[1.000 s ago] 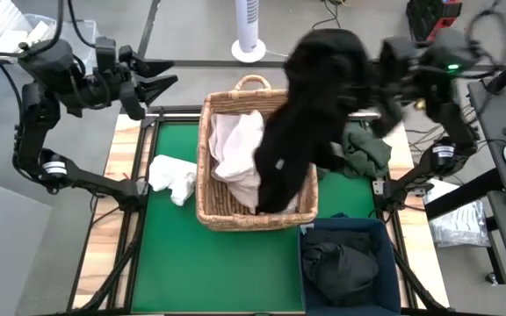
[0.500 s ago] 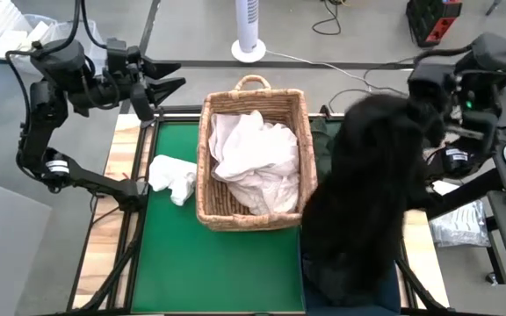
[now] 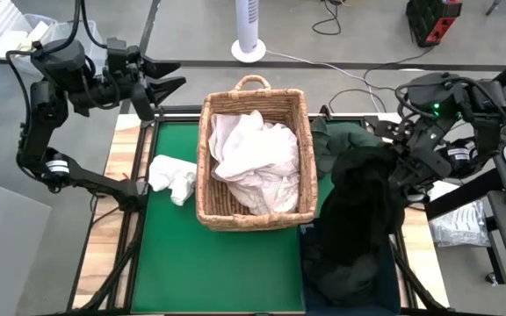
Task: Sort clothes
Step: Put the black sweater into the laundry organizer
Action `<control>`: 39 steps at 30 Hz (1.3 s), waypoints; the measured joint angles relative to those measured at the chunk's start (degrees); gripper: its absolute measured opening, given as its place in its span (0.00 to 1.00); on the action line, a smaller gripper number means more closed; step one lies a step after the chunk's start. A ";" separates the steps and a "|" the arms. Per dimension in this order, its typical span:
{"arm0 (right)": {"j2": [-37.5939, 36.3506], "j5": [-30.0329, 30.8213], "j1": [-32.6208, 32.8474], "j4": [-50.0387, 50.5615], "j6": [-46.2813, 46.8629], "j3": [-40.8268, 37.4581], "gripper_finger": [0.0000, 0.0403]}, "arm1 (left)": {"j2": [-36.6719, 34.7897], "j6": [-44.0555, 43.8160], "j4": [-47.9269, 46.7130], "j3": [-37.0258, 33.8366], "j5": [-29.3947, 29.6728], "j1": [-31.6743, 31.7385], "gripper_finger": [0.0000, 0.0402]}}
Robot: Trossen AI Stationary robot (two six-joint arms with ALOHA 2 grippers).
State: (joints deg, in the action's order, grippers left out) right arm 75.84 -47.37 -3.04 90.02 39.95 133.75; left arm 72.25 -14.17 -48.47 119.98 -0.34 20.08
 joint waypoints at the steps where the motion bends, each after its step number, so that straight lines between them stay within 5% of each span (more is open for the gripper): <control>1: 0.03 0.00 0.42 0.02 1.00 0.00 0.05 | 0.00 0.02 0.00 0.00 0.37 0.00 0.63; 17: 3.84 2.62 11.26 -3.48 15.60 0.00 0.05 | 0.04 1.70 -0.02 0.00 10.38 0.02 0.63; 22: 6.46 3.91 19.90 -1.01 10.35 -0.02 0.04 | 0.04 4.55 -0.02 0.00 11.96 0.02 0.63; 31: 10.66 12.45 35.14 -0.06 -12.61 -0.69 0.04 | 0.13 6.44 -0.02 0.00 12.00 0.02 0.63; 35: 12.56 14.15 38.33 -0.04 -12.51 -0.76 0.04 | 0.13 6.44 -0.04 0.00 12.00 0.02 0.63; 39: 14.51 7.42 40.40 -6.45 -4.03 -0.73 0.04 | 0.13 6.27 0.89 0.00 12.00 0.02 0.63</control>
State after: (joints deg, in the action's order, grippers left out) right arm 90.35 -39.95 37.36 83.57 35.92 133.02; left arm 72.38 -7.90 -47.57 119.98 11.66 20.10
